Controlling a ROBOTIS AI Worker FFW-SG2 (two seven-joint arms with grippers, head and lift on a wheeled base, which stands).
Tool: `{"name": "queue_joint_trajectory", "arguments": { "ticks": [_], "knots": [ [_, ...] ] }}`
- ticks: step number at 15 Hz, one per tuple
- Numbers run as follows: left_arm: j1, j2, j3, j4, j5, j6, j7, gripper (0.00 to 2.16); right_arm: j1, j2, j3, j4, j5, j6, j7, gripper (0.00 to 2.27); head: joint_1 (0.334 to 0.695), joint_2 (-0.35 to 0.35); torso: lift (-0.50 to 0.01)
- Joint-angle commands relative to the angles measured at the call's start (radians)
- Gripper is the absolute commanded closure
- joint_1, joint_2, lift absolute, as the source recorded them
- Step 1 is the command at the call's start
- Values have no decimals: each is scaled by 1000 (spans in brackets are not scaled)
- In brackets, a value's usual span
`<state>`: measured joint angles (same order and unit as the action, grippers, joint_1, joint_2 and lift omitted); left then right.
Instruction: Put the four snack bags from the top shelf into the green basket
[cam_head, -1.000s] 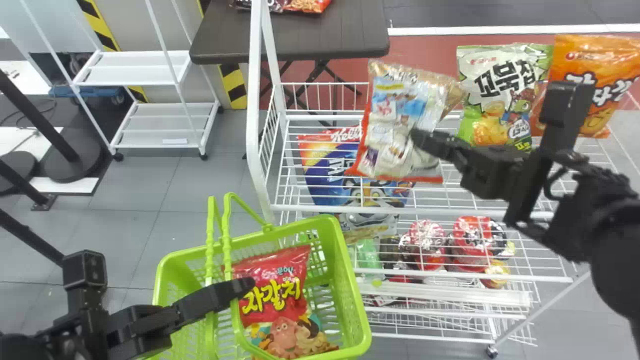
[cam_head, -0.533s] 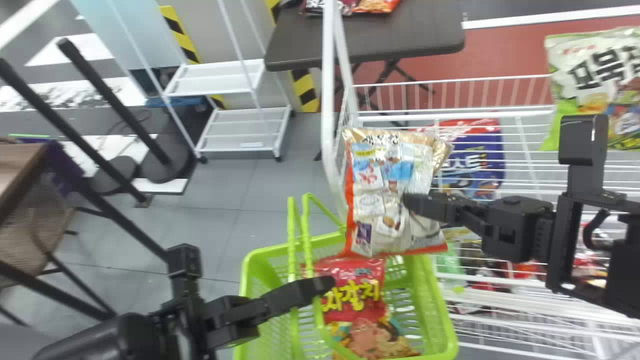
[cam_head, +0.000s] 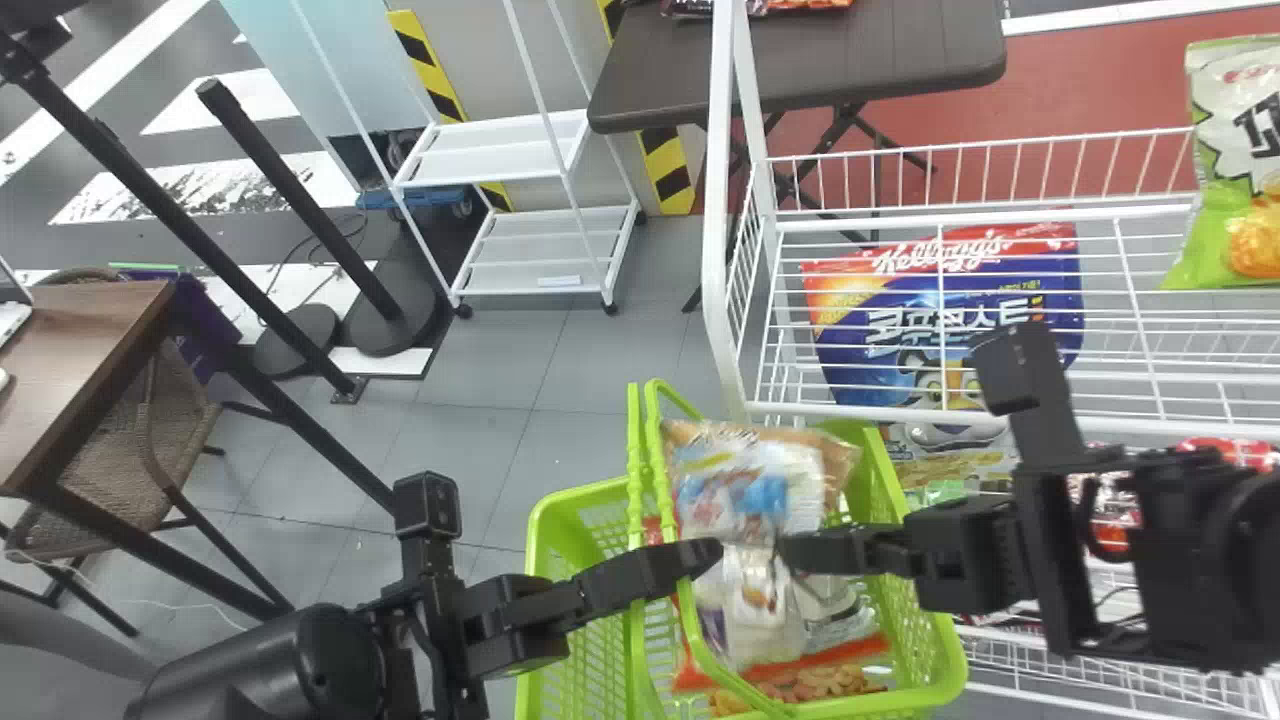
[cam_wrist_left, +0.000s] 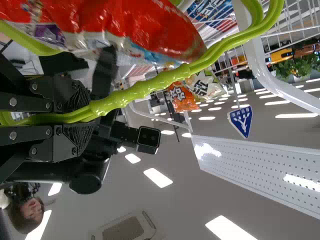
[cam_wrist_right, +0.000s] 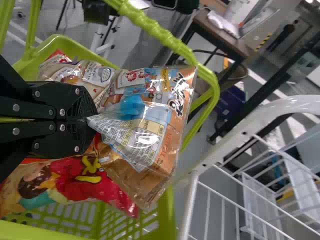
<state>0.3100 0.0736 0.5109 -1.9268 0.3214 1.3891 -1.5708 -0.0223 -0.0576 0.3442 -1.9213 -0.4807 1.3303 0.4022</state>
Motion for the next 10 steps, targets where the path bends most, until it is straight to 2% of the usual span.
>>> {"name": "queue_joint_trajectory", "arguments": {
  "ticks": [1,4,6,7,9,10],
  "knots": [
    [0,0,-2,-1,1,0,-10,2148,-64,5,78,91,7,-3,-31,2246,695,350,0],
    [1,-2,-6,-8,2,3,-10,2148,-160,59,147,263,16,-39,-40,2246,695,350,0],
    [3,-2,-6,-9,2,3,-10,2148,-209,59,197,361,14,-88,-40,2186,695,350,0],
    [5,0,-6,-11,4,3,-10,2148,-216,59,202,378,16,-88,-39,1841,695,350,0],
    [5,0,-5,-11,4,3,-10,2148,-209,59,188,373,2,-61,-26,-2,695,350,0],
    [5,0,-5,-9,4,0,-10,2148,-200,59,164,357,-12,-30,-6,-2,695,350,0]
  ]
}}
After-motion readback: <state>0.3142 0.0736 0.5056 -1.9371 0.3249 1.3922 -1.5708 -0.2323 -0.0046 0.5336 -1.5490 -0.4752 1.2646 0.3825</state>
